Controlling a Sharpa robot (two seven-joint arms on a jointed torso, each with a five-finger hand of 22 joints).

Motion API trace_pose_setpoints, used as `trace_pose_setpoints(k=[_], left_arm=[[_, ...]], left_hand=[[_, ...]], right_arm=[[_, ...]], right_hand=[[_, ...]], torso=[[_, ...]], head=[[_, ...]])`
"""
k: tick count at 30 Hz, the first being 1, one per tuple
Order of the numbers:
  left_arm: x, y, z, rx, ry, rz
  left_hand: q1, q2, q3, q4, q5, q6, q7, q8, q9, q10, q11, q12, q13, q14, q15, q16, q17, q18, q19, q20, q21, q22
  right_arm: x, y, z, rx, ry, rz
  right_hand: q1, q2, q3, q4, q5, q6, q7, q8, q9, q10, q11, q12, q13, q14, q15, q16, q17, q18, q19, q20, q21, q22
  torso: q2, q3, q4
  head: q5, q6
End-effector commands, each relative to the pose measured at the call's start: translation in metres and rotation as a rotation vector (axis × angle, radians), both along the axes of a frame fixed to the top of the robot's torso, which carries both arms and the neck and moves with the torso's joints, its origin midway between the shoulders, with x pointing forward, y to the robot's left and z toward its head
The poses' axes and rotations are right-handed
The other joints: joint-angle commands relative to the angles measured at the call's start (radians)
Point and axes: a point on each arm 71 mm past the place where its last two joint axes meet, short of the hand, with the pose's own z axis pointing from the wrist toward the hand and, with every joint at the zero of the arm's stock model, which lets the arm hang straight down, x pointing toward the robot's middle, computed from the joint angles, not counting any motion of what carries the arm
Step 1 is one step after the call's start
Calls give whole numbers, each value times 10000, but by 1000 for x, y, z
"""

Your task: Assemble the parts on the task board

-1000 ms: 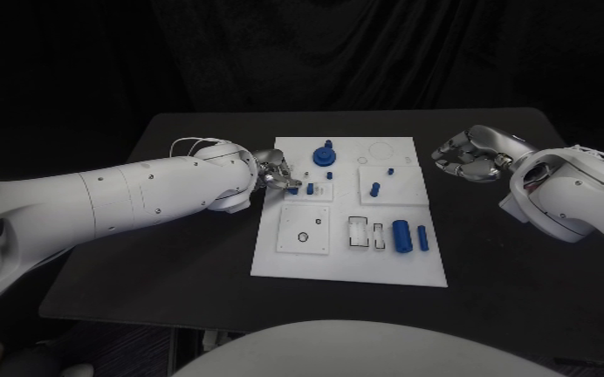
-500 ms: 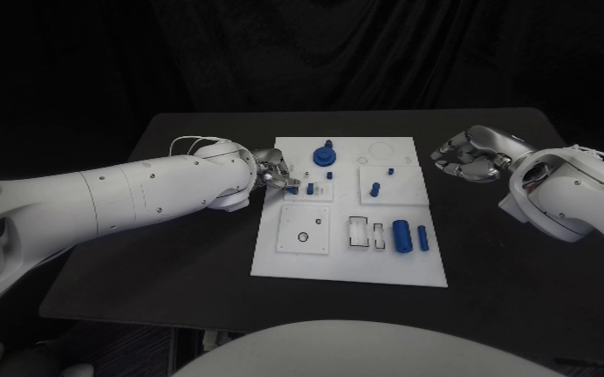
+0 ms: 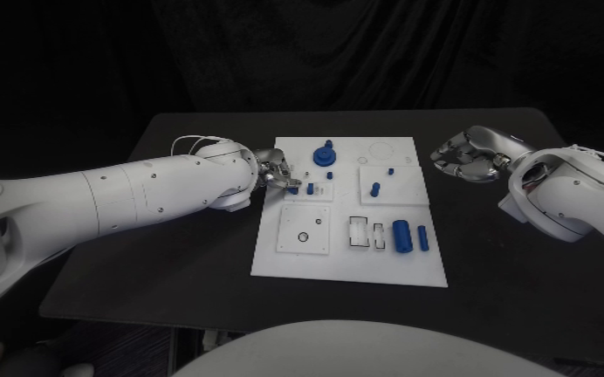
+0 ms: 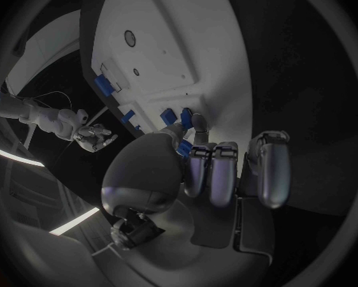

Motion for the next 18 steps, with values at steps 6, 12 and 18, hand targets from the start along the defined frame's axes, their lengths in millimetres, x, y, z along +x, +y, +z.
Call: trace_pose_setpoints(k=[6,12,18], left_arm=[[-3,-4,-2,-9,192,-256],[-2,-2,-2,7,160,-187],[-2,-1,-2,-15,111,-164]], left_hand=[[3,-77,37,226,-611,-142,137,-577,-156,1023,69,25,2620,1058,63,26,2632,119,-89,28,-98,1977],[-13,-82,21,249,-636,-136,144,-611,-175,1023,76,25,2620,1058,69,26,2632,121,-95,34,-109,1973],[-31,-79,6,281,-663,-144,157,-666,-203,1023,86,25,2620,1058,78,26,2632,121,-95,42,-109,1974]], right_arm=[[-1,-1,-2,-89,156,-105],[-1,-1,-2,-102,185,-110],[-1,-1,-2,-114,208,-111]], right_hand=[[-62,1,48,-2,44,55,14,-2,-3,600,21,-56,2158,735,20,-9,1242,98,-80,-5,-34,1565],[-72,-8,54,-13,42,59,17,-4,-3,595,22,-60,2153,735,21,-9,1243,100,-84,-5,-47,1562],[-72,-8,54,-13,42,59,17,-4,-3,595,22,-60,2153,735,21,-9,1243,100,-84,-5,-47,1562]], torso=[[4,-1,1],[-2,-1,6],[-1,-2,3]], head=[[5,1],[8,1],[26,1]])
